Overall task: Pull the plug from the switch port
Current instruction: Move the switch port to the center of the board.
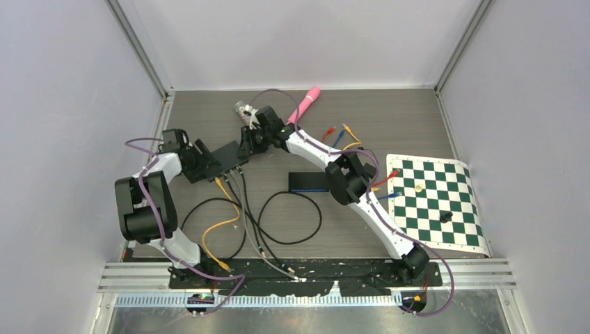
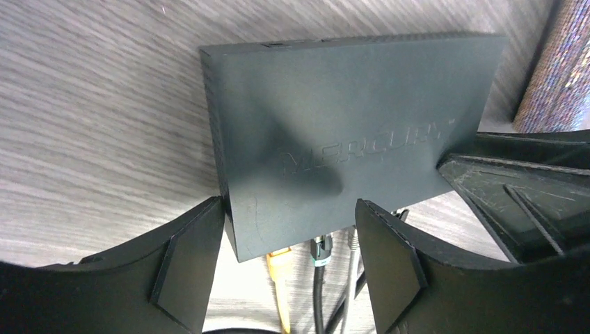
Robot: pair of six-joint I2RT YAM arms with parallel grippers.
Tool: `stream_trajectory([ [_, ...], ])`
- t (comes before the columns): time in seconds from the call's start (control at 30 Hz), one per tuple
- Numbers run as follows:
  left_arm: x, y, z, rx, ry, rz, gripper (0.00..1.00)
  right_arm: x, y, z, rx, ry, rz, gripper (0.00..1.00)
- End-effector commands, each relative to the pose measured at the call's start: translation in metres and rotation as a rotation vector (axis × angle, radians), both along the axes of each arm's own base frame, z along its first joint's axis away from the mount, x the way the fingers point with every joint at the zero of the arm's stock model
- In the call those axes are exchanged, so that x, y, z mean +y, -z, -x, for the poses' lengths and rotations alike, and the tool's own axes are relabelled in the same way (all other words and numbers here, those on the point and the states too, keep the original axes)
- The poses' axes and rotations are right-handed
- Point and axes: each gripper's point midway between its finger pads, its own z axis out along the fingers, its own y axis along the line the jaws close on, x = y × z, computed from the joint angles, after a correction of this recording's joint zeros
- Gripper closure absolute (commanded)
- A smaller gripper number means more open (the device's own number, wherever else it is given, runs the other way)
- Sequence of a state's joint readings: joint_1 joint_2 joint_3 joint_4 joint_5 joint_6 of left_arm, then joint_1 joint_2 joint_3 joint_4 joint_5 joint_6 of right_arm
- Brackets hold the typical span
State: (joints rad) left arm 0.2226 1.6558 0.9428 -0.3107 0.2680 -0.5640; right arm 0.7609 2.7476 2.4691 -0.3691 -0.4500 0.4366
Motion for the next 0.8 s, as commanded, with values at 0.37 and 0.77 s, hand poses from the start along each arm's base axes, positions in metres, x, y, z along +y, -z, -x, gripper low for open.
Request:
stream_trajectory([
  [0.37,-0.053,0.001,0.076,0.045,0.123,0.022,0.28,-0.024,-0.033,0.124,0.110,-0.135,0.041,0.71],
  [0.77,-0.044,-0.022,0.099,0.014,0.121,-0.065,0.23,-0.056,-0.060,0.136,0.051,-0.079,0.043,0.68],
])
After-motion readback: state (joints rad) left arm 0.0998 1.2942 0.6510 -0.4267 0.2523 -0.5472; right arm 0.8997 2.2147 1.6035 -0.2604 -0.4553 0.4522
